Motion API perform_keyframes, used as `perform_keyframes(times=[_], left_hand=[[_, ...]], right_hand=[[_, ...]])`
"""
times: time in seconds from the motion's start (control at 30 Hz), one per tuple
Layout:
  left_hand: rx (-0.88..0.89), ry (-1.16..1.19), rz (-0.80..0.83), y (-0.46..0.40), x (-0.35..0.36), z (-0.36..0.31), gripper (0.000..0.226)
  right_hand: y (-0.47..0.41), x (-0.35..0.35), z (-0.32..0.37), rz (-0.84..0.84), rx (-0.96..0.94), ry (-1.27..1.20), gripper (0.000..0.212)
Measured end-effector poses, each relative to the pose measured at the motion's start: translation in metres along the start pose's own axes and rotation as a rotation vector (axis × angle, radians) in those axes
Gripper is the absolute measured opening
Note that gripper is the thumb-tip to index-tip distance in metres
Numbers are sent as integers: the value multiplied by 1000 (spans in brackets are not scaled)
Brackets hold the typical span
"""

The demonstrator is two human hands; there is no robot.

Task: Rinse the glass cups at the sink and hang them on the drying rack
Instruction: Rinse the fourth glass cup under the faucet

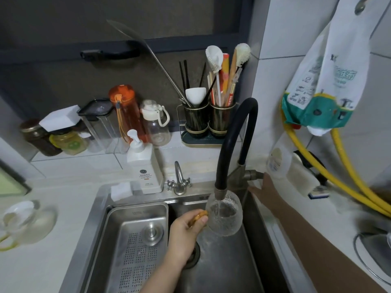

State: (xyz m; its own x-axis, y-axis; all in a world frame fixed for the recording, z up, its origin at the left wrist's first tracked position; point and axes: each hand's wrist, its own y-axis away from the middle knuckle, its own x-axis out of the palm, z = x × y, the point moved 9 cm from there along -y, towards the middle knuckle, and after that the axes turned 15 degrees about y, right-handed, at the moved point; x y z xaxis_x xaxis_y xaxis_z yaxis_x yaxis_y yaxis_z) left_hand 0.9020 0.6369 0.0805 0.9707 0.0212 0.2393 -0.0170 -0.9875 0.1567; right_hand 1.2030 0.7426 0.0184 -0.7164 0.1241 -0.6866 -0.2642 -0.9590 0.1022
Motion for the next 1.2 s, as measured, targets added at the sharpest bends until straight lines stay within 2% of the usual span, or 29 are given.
perform_keyframes(times=[0.03,0.1,0.2,0.27,0.33,0.4,0.5,0.57,0.63,0.7,0.8,0.87,0.97,1.07,1.2], left_hand=[[3,-3,-14,0,-2,1,20],[5,-17,-22,-1,-4,3,19],[2,-46,-30,-3,-8,6,17],[-1,-66,-29,-3,-8,7,15],[1,-76,-27,-1,-9,6,14],[-9,-79,-20,1,-12,5,16],[-45,-86,15,2,-19,6,16],[-73,-89,48,4,-15,8,16],[-113,-91,86,14,-8,15,17],[-159,-68,98,24,-11,26,17],[-143,-70,52,29,-31,30,18],[-60,-104,41,28,-38,20,23],[46,-246,166,34,-22,2,36],[-7,-277,212,35,-24,18,47],[-86,-209,227,43,-21,18,43]], right_hand=[[-27,11,-28,13,16,27,100],[-51,27,-55,53,103,40,94],[-20,11,-4,1,70,91,55],[9,2,23,-19,28,77,55],[42,12,27,98,45,6,64],[87,27,45,283,-15,-161,67],[153,39,84,495,-150,-323,49],[182,34,110,529,-204,-362,56],[194,30,110,491,-217,-378,69],[203,35,96,415,-185,-284,78],[217,46,92,315,-134,-183,90],[220,50,106,281,-152,-242,83],[220,51,116,205,-67,-359,73],[221,54,111,167,34,-312,70],[222,64,108,240,121,-228,70]])
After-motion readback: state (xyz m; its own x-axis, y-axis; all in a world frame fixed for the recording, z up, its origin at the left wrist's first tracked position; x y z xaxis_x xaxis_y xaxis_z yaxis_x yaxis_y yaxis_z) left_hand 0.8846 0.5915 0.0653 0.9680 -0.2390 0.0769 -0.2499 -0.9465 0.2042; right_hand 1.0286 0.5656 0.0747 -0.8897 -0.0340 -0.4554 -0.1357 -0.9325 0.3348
